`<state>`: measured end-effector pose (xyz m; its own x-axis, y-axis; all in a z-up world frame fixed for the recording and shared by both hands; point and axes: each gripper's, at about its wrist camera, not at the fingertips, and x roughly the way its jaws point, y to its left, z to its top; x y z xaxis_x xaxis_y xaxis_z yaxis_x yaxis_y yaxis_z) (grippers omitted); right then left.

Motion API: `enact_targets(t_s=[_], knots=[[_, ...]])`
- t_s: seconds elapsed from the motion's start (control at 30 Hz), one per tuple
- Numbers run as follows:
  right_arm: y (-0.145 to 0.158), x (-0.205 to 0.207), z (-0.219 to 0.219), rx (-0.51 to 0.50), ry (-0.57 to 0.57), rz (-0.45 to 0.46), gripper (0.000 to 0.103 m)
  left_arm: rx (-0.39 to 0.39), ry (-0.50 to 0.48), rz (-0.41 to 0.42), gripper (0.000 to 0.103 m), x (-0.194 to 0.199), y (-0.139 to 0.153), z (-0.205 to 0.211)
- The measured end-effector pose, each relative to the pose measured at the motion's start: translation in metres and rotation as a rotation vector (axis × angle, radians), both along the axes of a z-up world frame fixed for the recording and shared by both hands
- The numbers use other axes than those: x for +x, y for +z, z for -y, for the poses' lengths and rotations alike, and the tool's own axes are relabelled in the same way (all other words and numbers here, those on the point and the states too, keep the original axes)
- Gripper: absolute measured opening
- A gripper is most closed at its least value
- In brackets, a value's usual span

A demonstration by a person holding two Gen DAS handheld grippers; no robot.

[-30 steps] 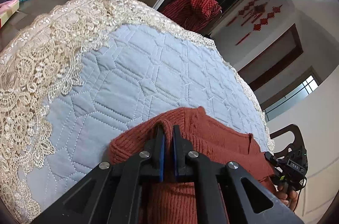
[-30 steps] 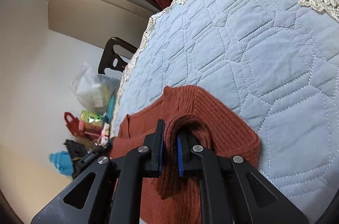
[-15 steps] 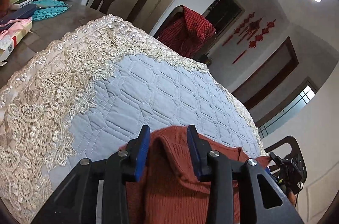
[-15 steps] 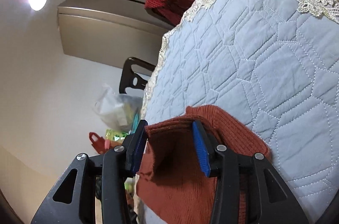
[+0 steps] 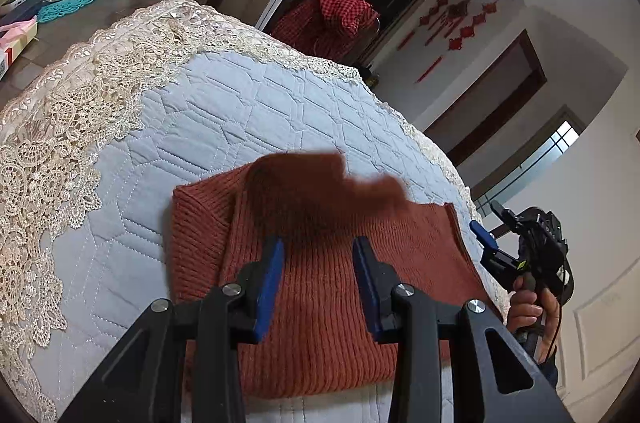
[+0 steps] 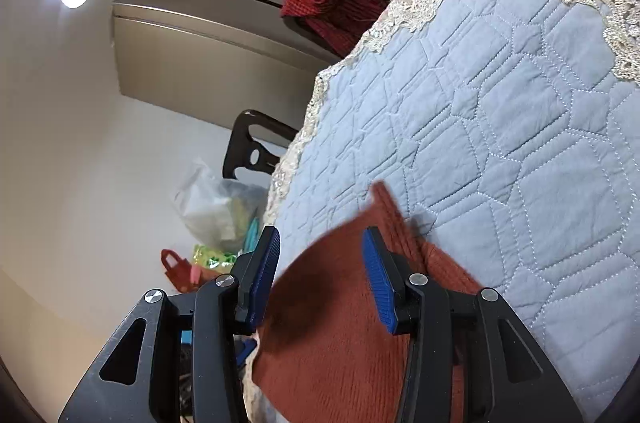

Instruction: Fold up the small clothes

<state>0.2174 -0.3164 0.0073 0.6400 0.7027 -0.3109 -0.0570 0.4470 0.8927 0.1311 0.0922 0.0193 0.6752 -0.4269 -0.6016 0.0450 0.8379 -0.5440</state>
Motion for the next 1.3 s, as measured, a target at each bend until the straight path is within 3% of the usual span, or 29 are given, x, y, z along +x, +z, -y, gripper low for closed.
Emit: enact_targets(t_s=[0.13, 0.33, 0.43, 0.5, 0.63, 0.8, 0.97, 1.13, 1.3], knots=[[0.009, -0.027, -0.005, -0.090, -0.007, 0.043, 0.044, 0.038, -0.007, 0.004, 0.043, -0.002, -0.002, 0.008], [0.020, -0.073, -0.045, -0.413, 0.051, 0.118, 0.044, 0.136, -0.079, 0.021, 0.043, -0.018, -0.006, 0.038], [0.008, -0.092, -0.061, -0.612, 0.071, 0.090, 0.044, 0.211, -0.122, 0.016, 0.043, -0.028, -0.016, 0.052], [0.000, -0.101, -0.063, -0.698, 0.070, 0.101, 0.042, 0.255, -0.129, 0.034, 0.043, -0.034, -0.014, 0.055], [0.012, -0.112, -0.073, -0.826, 0.050, 0.119, 0.043, 0.255, -0.136, 0.052, 0.043, -0.044, 0.001, 0.062], [0.021, -0.131, -0.099, -0.846, 0.075, 0.207, 0.043, 0.290, -0.218, 0.074, 0.043, -0.053, 0.002, 0.102], [-0.005, -0.129, -0.125, -0.923, 0.162, 0.158, 0.043, 0.432, -0.213, 0.071, 0.047, -0.055, -0.012, 0.130], [0.004, -0.137, -0.118, -0.953, 0.143, 0.159, 0.042, 0.400, -0.202, 0.059, 0.047, -0.057, -0.004, 0.115], [0.004, -0.144, -0.087, -0.928, 0.046, 0.123, 0.042, 0.420, -0.054, 0.068, 0.047, -0.053, 0.004, 0.073]])
